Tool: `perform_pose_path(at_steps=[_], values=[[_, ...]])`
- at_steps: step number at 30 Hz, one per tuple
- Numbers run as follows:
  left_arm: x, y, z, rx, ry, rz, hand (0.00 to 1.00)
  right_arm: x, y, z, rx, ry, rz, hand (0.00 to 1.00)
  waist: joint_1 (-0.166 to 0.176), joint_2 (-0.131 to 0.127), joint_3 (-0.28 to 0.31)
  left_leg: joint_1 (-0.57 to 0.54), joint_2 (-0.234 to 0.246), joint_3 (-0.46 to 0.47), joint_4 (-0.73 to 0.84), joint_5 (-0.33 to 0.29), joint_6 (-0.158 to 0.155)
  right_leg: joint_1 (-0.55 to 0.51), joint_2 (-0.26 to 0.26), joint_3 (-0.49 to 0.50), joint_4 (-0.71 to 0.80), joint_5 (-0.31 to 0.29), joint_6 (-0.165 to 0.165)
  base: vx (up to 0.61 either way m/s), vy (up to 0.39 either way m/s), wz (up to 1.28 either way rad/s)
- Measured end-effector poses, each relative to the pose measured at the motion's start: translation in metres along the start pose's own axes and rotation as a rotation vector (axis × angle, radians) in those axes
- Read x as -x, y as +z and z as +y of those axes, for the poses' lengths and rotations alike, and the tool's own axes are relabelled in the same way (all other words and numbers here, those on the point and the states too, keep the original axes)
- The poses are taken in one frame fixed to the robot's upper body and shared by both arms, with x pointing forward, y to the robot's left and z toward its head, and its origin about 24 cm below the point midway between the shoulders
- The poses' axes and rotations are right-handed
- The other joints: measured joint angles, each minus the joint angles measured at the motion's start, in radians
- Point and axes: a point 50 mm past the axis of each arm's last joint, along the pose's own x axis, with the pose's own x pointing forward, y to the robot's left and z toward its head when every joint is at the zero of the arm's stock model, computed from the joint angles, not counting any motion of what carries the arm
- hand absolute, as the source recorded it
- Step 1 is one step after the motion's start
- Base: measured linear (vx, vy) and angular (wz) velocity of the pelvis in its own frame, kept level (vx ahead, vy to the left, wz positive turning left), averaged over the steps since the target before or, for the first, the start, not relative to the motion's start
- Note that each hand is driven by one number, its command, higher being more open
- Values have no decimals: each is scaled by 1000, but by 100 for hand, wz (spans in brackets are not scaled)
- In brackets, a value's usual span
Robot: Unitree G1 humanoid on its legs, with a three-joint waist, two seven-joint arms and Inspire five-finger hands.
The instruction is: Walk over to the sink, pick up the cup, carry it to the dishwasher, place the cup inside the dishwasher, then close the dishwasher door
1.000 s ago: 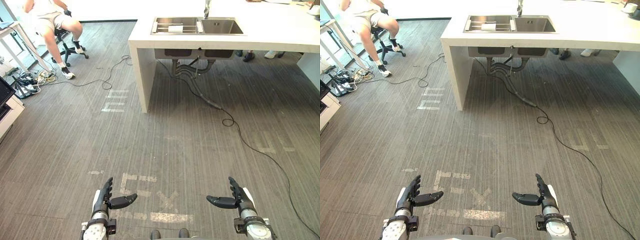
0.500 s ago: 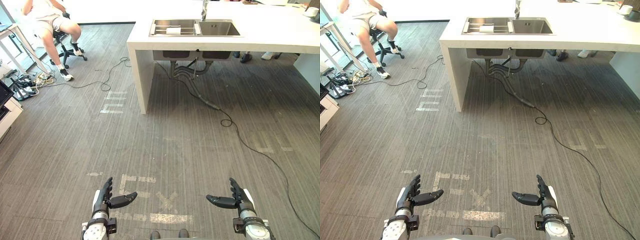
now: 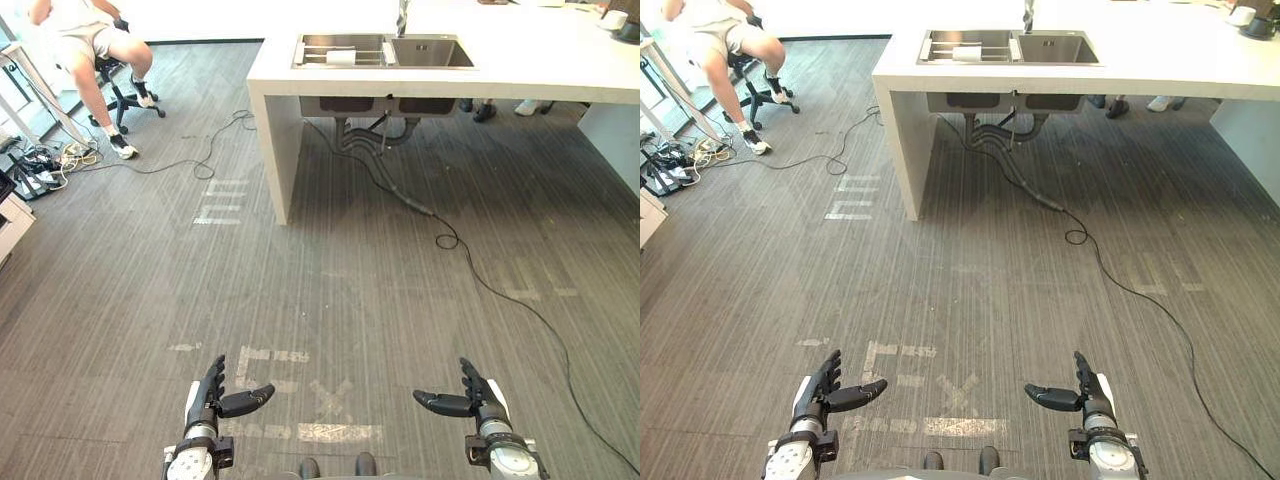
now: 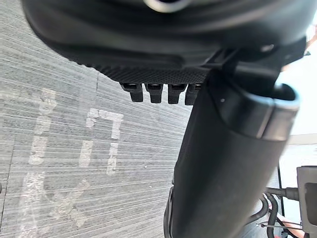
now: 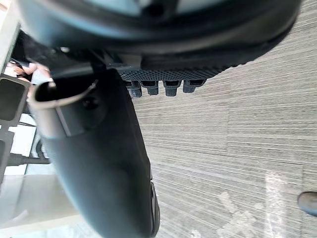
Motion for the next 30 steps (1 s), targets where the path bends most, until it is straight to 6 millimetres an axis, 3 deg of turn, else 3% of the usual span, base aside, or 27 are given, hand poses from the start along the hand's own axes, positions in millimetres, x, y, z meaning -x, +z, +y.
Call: perform_pose_path(at_steps=[5, 8, 10, 11, 13, 15, 20, 22, 24, 25, 26, 27, 28, 29, 30], values=[[2, -3, 0, 12, 5, 9, 100, -2, 0, 10, -24, 15, 12, 100, 9, 1, 0, -34, 7, 29, 84, -63, 13, -6, 2, 29, 3, -5, 8, 67, 40, -19], [2, 6, -5, 39, -3, -30, 100, -5, 4, 10, -29, 10, 6, 100, 19, 8, 5, -55, 11, 39, 142, -105, 29, -60, 3, 42, 129, -73, 30, 70, 83, -14], [2, 13, -9, 52, -10, -62, 100, -5, 5, 6, -42, -12, 3, 100, 20, 10, 11, -38, 6, 40, 184, -140, 46, -143, -8, 38, 382, -173, 70, 34, 102, 5], [1, 15, -9, 53, -10, -68, 100, -5, 5, 5, -44, -19, 2, 100, 20, 10, 15, -27, 3, 40, 191, -147, 51, -170, -14, 32, 461, -191, 76, 32, 114, 12], [1, 17, -8, 52, 6, -76, 100, -5, 7, 4, -45, -28, -9, 100, 14, 4, 38, 31, -17, 34, 201, -184, 66, -267, -59, -20, 762, -223, 63, 39, 111, 14], [2, 16, -6, 51, 17, -74, 100, -3, 7, 2, -43, -30, -16, 100, 7, 4, 40, 55, -34, 17, 201, -207, 67, -314, -105, -78, 822, -258, 60, 64, 84, 18], [-4, 29, -6, 56, 34, -115, 100, -9, 19, 2, -41, -29, -50, 100, -8, 5, 71, 105, -17, -22, 166, -211, 61, -352, -93, -168, 547, -241, 62, 285, 22, 23], [-8, 37, -7, 58, 47, -140, 100, -14, 30, 1, -38, -32, -80, 100, -12, -2, 79, 140, -9, -46, 138, -233, 21, -369, -65, -171, 394, -111, 28, 428, -95, 31], [-8, 37, -7, 58, 48, -141, 100, -13, 29, 0, -36, -34, -78, 100, -24, -18, 74, 185, -12, -77, 140, -266, -30, -351, -68, -175, 386, 14, -29, 416, -161, 38], [-8, 35, -10, 68, 48, -132, 100, -14, 30, -1, -32, -36, -76, 100, -27, 2, 67, 191, 13, -90, 162, -279, -46, -342, -55, -192, 404, 3, -34, 481, -206, 32], [-7, 35, -10, 70, 51, -132, 100, -15, 32, -1, -33, -34, -84, 100, -30, 15, 60, 162, 35, -103, 230, -282, -52, -315, -33, -205, 372, -7, -43, 488, -224, 22], [-8, 36, -11, 74, 50, -134, 100, -15, 33, 0, -33, -31, -85, 100, -30, 30, 59, 97, 67, -103, 390, -282, -57, -257, 5, -220, 303, -2, -55, 595, -274, 22], [-8, 36, -12, 77, 48, -136, 100, -15, 33, 1, -31, -26, -87, 100, -27, 38, 60, 10, 103, -98, 621, -237, -73, -174, 47, -232, 220, 4, -73, 498, -241, 19], [-8, 36, -12, 77, 48, -135, 100, -15, 32, 2, -29, -22, -84, 100, -23, 39, 62, -30, 122, -96, 733, -219, -76, -128, 65, -234, 184, 4, -82, 481, -221, 10], [-8, 36, -12, 77, 45, -135, 100, -14, 31, 4, -25, -13, -82, 100, -10, 40, 70, -97, 176, -66, 943, -221, -69, -44, 98, -231, 135, -4, -98, 442, -197, -13]])
